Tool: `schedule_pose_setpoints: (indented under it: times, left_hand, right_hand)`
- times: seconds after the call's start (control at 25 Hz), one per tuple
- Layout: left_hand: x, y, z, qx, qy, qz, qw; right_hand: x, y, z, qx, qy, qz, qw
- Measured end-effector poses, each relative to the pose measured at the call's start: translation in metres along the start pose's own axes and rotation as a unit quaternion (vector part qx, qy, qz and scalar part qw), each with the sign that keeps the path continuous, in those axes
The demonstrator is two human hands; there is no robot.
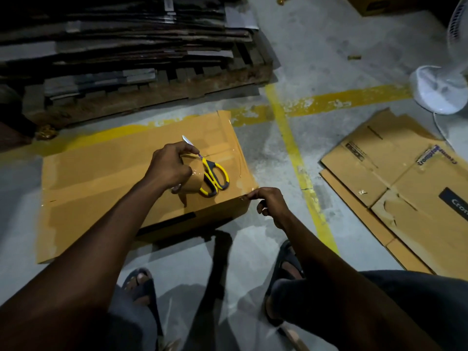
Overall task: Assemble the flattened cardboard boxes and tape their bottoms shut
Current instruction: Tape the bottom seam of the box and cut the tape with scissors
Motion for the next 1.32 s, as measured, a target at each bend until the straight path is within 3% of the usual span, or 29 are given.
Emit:
schedule_pose_setpoints:
  times: [0.16,0.24,0.32,0.4,0.48,0.6,0.72,0.84,0.92,1.04,1.2,1.32]
  left_hand:
    - [-0.001,0.001,-0.002,-0.001,-0.010,-0.005,1.000]
    - [-0.002,0.000,-0.002,0.002,-0.015,-0.005,1.000]
    - [-0.001,0.000,0.000,0.006,-0.021,-0.009,1.000]
    - [0.000,0.000,0.001,0.006,-0.032,-0.012,0.999]
    - [0.002,0.000,0.001,0.003,-0.033,-0.010,0.999]
    - [0.004,0.000,0.001,0.000,-0.041,-0.010,0.999]
    - [0.006,-0.001,0.002,0.002,-0.040,-0.013,0.999]
    - [0.008,0.001,0.001,-0.001,-0.043,-0.018,0.999]
    - [0.010,0.007,0.002,-0.005,-0.049,-0.032,0.998]
    - [0.014,0.016,0.003,-0.010,-0.052,-0.062,0.997]
    - [0.020,0.026,0.003,-0.029,-0.018,-0.098,0.995]
    - [0.020,0.037,0.008,-0.020,-0.028,-0.108,0.994]
  right_hand:
    - [0.003,-0.003,-0.028,-0.054,-0.057,-0.018,0.997]
    - [0.014,-0.007,-0.043,-0.088,-0.055,-0.089,0.991]
    - [0.031,-0.014,-0.037,-0.029,-0.063,-0.220,0.973]
    - [0.030,-0.021,-0.006,0.108,-0.149,-0.302,0.935]
    - [0.008,-0.025,0.025,0.214,-0.255,-0.297,0.895]
    - [-0.032,-0.022,0.034,0.235,-0.395,-0.237,0.856]
    - [-0.037,-0.007,0.020,0.134,-0.418,-0.164,0.883]
    - [-0.023,0.002,0.026,0.072,-0.413,-0.163,0.893]
    - [-0.024,0.008,0.052,0.122,-0.370,-0.196,0.900]
    - [-0.051,0.032,0.089,0.198,-0.339,-0.151,0.907]
    - [-0.061,0.083,0.105,0.151,-0.351,-0.115,0.917]
    - [-0.055,0.112,0.127,0.115,-0.339,-0.159,0.920]
Point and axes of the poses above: each hand's wrist, its own y-axis towards the middle knuckle, its own x-axis out of the back of the hand, z = x × y, the point moved 7 cm from there along y, towards the middle knuckle, and after that the axes turned 2 degrees about -x, right-handed, at the moved point
